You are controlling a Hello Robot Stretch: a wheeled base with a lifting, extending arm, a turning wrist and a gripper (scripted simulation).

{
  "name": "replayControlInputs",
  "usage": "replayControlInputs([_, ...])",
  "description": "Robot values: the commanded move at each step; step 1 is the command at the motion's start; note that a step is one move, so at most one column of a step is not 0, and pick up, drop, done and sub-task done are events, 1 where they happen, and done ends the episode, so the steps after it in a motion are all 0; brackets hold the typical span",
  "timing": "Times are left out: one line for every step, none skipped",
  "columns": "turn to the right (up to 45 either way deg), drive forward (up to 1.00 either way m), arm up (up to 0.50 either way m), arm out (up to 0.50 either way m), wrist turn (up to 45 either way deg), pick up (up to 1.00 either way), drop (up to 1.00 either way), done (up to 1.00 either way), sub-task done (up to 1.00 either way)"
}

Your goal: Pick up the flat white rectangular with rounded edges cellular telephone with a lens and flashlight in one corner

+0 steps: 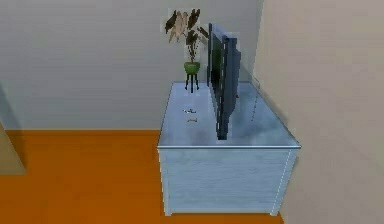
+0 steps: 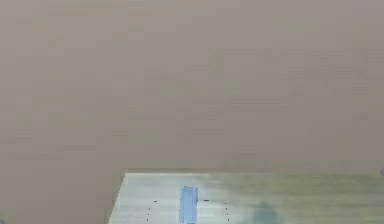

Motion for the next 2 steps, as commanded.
replayControlInputs([0.0, 0.00, 0.50, 0.00, 0.0, 0.00, 0.00, 0.00, 0.00])
replayControlInputs([0.0, 0.00, 0.28, 0.00, 0.0, 0.00, 0.00, 0.00, 0.00])
